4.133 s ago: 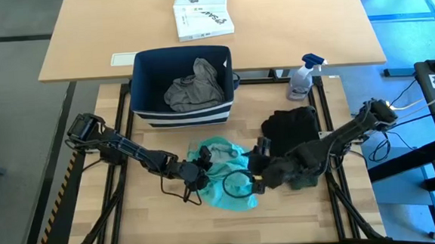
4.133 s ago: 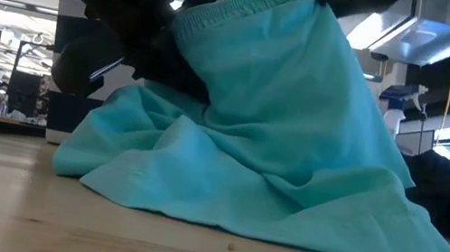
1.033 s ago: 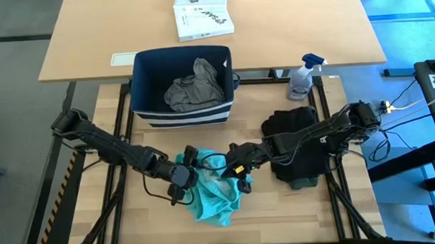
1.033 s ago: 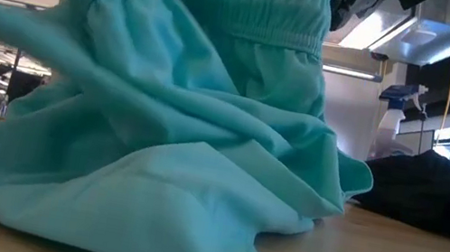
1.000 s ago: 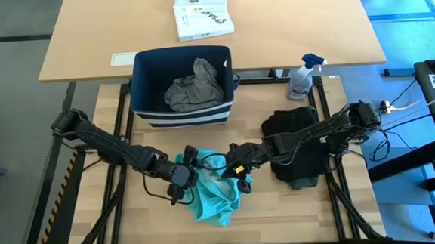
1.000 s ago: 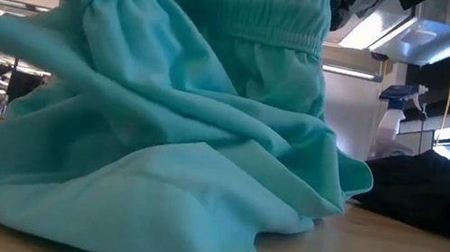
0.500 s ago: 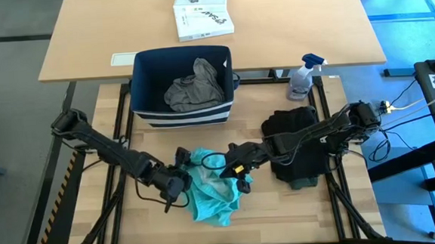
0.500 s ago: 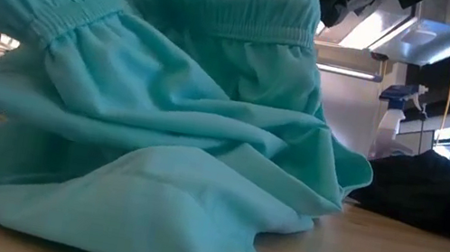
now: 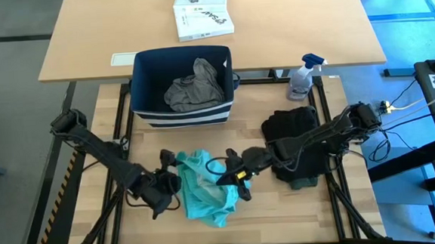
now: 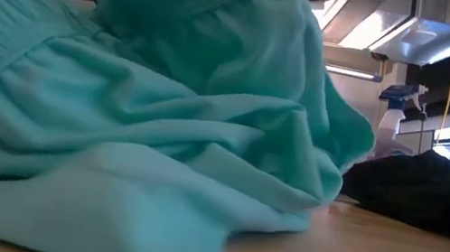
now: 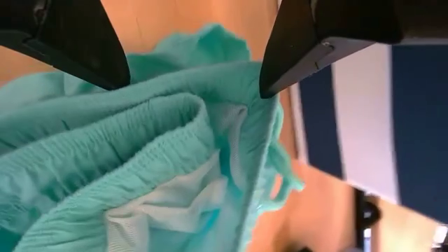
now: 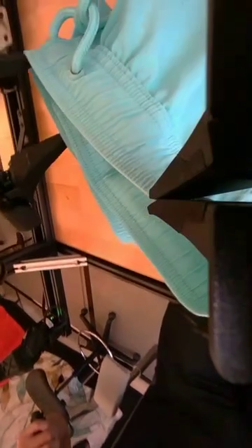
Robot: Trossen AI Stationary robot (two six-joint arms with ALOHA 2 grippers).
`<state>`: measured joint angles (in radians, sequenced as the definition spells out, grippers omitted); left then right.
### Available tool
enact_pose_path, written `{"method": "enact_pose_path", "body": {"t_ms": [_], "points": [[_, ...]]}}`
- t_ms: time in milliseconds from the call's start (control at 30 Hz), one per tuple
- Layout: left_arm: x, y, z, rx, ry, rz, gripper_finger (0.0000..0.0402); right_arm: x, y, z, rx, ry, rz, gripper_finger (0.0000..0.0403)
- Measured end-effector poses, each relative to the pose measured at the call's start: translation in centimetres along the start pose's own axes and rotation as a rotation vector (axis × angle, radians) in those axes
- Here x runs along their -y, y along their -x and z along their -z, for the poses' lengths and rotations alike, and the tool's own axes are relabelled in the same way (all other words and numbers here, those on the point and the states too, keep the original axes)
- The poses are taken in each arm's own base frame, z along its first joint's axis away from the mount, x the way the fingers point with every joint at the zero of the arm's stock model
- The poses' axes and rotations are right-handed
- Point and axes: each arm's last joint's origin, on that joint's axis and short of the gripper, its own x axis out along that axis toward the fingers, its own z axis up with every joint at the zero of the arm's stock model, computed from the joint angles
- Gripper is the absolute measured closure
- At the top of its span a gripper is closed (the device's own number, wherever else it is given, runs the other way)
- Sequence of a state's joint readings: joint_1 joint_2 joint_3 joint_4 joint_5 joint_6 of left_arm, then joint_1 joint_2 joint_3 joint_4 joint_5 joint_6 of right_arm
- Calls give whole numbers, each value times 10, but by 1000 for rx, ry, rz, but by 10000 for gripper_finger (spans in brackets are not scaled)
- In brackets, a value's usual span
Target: Fold Laundry from Bin
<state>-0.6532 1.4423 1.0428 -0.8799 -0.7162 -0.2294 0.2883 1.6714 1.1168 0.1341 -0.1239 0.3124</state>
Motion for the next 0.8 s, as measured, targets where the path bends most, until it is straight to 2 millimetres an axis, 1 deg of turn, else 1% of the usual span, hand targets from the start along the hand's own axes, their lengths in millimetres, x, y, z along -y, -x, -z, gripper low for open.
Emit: {"method": "enact_pose_path", "body": {"t_ms": [100, 233, 300, 367, 467, 533, 600, 700, 800], "points": [[2, 3, 1, 17, 29, -27, 90, -6, -1, 2, 4, 8, 17, 398], [3, 4, 0, 29, 46, -33, 91, -8, -14, 11, -2, -4, 1, 398], [2, 5, 1, 27, 53, -42, 91, -5, -21, 16, -8, -11, -1, 398], [-1, 7, 2, 32, 97, -37, 91, -2, -28, 22, -32, -15, 5, 398], [0, 9, 2, 11, 159, 48, 92, 1, -33, 29, -62, -24, 16, 398], [4, 7, 5, -21, 174, 121, 92, 1, -34, 29, -55, -22, 13, 398], [6, 7, 5, -29, 172, 141, 92, 1, -34, 29, -55, -15, 13, 398], [3, 12, 2, 27, 153, 89, 92, 2, -36, 31, -65, -11, 10, 398], [-6, 20, -12, 169, 145, -16, 92, 3, -37, 35, -87, -12, 17, 398]]}}
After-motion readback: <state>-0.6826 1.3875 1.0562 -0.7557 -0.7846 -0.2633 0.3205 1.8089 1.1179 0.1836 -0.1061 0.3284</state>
